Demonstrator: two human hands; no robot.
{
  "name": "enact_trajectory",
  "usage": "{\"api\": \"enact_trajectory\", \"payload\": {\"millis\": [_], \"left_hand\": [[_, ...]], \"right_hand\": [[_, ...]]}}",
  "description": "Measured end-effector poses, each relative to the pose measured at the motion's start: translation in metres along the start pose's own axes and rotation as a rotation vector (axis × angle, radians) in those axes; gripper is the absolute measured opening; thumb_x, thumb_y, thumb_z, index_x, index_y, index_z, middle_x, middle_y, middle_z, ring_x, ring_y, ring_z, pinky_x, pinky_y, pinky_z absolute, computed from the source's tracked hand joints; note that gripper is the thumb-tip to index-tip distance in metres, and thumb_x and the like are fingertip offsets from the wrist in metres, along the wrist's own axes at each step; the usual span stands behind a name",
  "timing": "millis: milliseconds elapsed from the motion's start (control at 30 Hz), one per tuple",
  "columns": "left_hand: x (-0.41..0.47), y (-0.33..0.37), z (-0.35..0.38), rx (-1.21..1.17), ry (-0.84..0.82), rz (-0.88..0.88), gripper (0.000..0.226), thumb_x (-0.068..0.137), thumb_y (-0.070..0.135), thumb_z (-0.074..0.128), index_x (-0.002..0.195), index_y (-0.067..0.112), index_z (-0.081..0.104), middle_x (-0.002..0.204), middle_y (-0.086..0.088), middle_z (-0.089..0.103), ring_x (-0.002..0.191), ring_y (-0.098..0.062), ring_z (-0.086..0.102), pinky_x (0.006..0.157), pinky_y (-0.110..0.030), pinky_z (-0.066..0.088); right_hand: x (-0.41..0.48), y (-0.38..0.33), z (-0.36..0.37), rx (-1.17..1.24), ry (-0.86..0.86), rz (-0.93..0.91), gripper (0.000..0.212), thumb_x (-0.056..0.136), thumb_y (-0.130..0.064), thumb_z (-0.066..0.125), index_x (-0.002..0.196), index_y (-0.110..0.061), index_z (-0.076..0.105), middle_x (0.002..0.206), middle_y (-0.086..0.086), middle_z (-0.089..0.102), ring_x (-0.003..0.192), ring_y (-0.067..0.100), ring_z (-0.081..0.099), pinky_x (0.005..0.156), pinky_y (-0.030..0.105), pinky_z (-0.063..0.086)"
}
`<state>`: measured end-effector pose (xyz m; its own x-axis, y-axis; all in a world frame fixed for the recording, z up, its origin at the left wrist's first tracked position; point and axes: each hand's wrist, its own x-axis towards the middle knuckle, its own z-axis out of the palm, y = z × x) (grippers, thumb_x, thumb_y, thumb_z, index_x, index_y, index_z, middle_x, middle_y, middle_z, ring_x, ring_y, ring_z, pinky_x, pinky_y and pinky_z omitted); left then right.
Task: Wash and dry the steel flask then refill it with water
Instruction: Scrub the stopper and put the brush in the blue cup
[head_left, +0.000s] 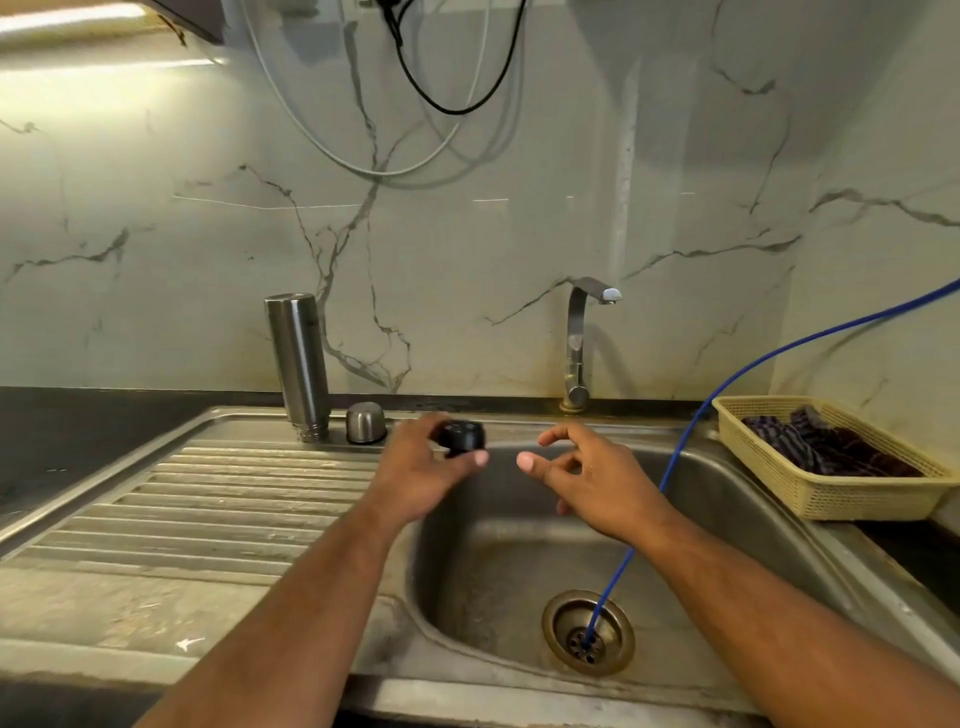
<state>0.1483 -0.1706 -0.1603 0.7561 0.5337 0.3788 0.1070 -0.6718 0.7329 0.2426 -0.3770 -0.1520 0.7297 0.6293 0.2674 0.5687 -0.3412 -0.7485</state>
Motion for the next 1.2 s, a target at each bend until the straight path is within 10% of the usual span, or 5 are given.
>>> {"api": "enact_trajectory", "payload": {"millis": [333,600,833,1000,1200], "left_hand": [[0.026,-0.088,-0.111,0.211,0.400,-0.434,0.044,0.081,0.018,0.084,0.120,0.003,0.069,0.114,-0.021,0.072,0.106,-0.036,0.066,0.094,-0.039,0.051],[0.020,-0.133,-0.120,0.204,0.409,-0.565,0.052,0.080,0.014,0.084,0.127,0.003,0.066,0.119,-0.025,0.068,0.117,-0.042,0.059,0.102,-0.043,0.046],[0.022,-0.140,-0.122,0.249,0.362,-0.560,0.055,0.076,0.016,0.088,0.125,0.002,0.068,0.119,-0.026,0.069,0.116,-0.043,0.061,0.102,-0.045,0.044],[0.014,-0.117,-0.127,0.351,0.333,-0.614,0.096,0.062,0.023,0.098,0.141,0.000,0.048,0.133,-0.032,0.056,0.125,-0.052,0.050,0.103,-0.057,0.043],[0.019,-0.001,-0.071,0.402,0.263,-0.151,0.085,0.075,0.031,0.089,0.146,0.018,0.046,0.144,-0.022,0.049,0.135,-0.043,0.043,0.112,-0.056,0.039]], "right_hand": [[0.004,0.013,0.011,-0.176,-0.173,-0.033,0.038,0.097,-0.042,0.066,0.132,-0.035,0.056,0.091,-0.008,0.072,0.075,0.007,0.072,0.073,0.023,0.058],[0.008,0.021,0.014,-0.227,-0.220,-0.023,0.035,0.097,-0.041,0.066,0.130,-0.033,0.058,0.088,-0.008,0.072,0.072,0.007,0.072,0.079,0.027,0.059],[0.006,0.021,0.010,-0.243,-0.195,-0.011,0.035,0.097,-0.041,0.066,0.130,-0.031,0.059,0.091,-0.008,0.072,0.070,0.008,0.072,0.083,0.034,0.060],[0.007,0.024,0.004,-0.216,-0.150,0.028,0.034,0.096,-0.042,0.067,0.128,-0.033,0.060,0.091,-0.006,0.072,0.071,0.009,0.072,0.081,0.035,0.061],[0.012,0.027,-0.010,-0.249,-0.037,0.087,0.030,0.094,-0.047,0.065,0.123,-0.036,0.062,0.104,-0.008,0.070,0.086,0.012,0.069,0.087,0.042,0.060]]}}
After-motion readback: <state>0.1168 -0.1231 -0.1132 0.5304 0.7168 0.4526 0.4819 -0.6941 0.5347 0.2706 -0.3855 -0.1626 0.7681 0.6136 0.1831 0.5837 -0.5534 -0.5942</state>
